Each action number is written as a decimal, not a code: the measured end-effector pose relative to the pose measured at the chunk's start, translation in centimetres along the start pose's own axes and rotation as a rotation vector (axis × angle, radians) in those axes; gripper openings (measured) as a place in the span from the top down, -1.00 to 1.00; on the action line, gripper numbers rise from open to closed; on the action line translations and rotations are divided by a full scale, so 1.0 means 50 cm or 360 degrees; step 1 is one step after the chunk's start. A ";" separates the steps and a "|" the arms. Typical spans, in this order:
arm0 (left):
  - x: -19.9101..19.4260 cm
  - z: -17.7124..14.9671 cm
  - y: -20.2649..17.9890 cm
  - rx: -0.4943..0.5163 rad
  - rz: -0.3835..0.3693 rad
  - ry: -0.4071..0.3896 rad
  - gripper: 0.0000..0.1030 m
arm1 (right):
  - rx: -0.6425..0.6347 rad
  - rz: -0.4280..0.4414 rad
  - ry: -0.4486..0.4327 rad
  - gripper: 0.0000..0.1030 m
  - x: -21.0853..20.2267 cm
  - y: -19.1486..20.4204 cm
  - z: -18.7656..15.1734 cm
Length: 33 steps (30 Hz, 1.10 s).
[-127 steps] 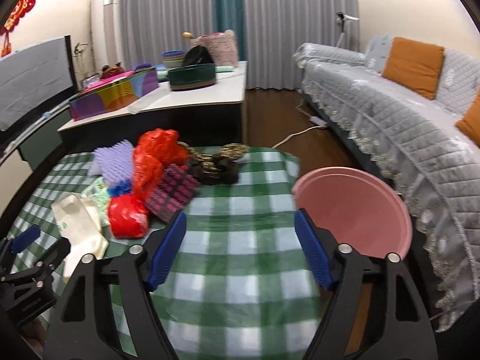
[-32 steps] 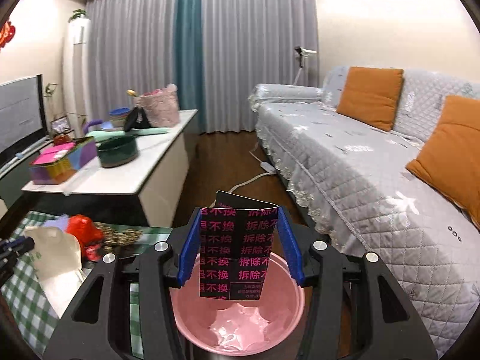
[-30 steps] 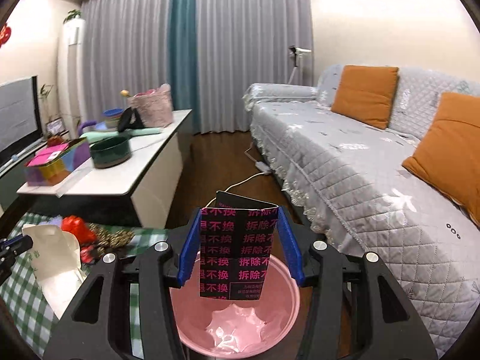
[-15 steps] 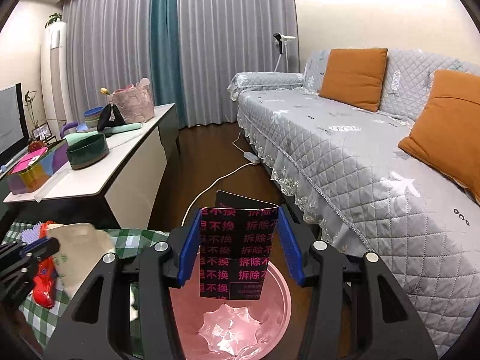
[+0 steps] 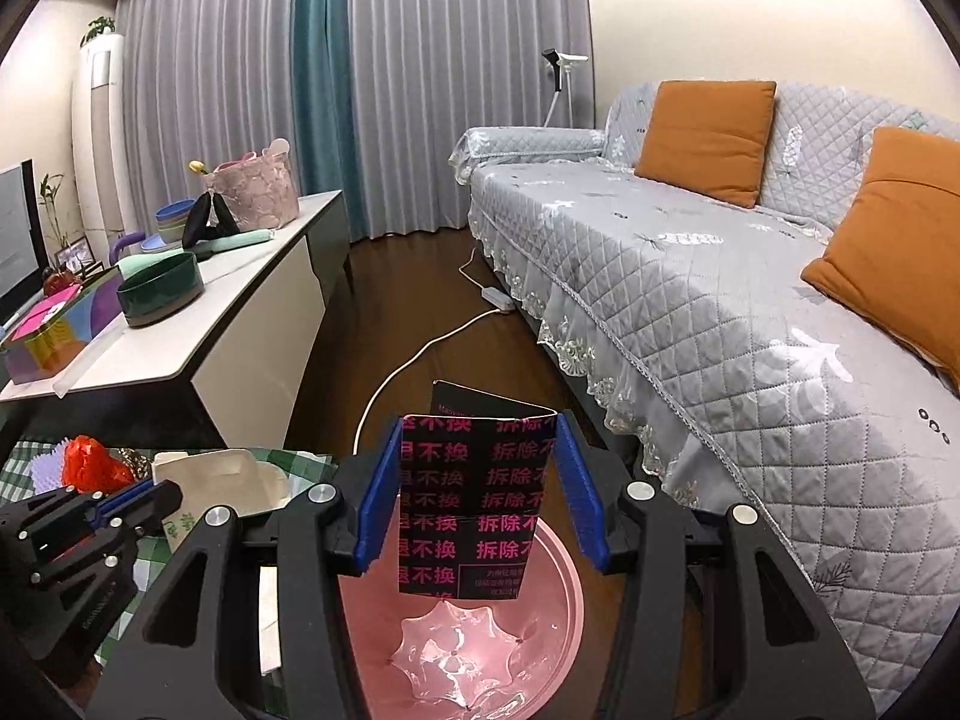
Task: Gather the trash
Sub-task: 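Carry white paper bag in left tool and black card in right tool over pink bin, then open left tool over pink bin while right tool releases black card, then move left tool to lavender foam net while right tool reaches gold-patterned cloth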
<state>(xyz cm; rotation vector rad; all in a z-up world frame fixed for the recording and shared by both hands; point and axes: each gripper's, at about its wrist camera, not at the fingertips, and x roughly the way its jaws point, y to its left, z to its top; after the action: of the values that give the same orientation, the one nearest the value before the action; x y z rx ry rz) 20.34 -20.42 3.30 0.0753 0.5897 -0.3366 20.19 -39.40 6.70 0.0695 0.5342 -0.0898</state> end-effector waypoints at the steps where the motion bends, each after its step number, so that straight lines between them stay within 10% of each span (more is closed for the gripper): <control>1: 0.003 0.001 -0.002 0.0002 -0.0003 0.0002 0.90 | 0.0001 -0.0001 0.0002 0.02 0.001 -0.001 0.000; 33: -0.180 -0.018 0.084 -0.0039 0.0053 -0.0088 0.62 | -0.0013 -0.0001 -0.0051 -0.59 -0.043 0.050 -0.005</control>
<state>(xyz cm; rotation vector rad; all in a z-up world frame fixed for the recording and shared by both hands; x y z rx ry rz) 14.23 -13.71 7.44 0.0519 0.5373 -0.2983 18.48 -36.73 7.67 0.0599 0.5028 -0.0894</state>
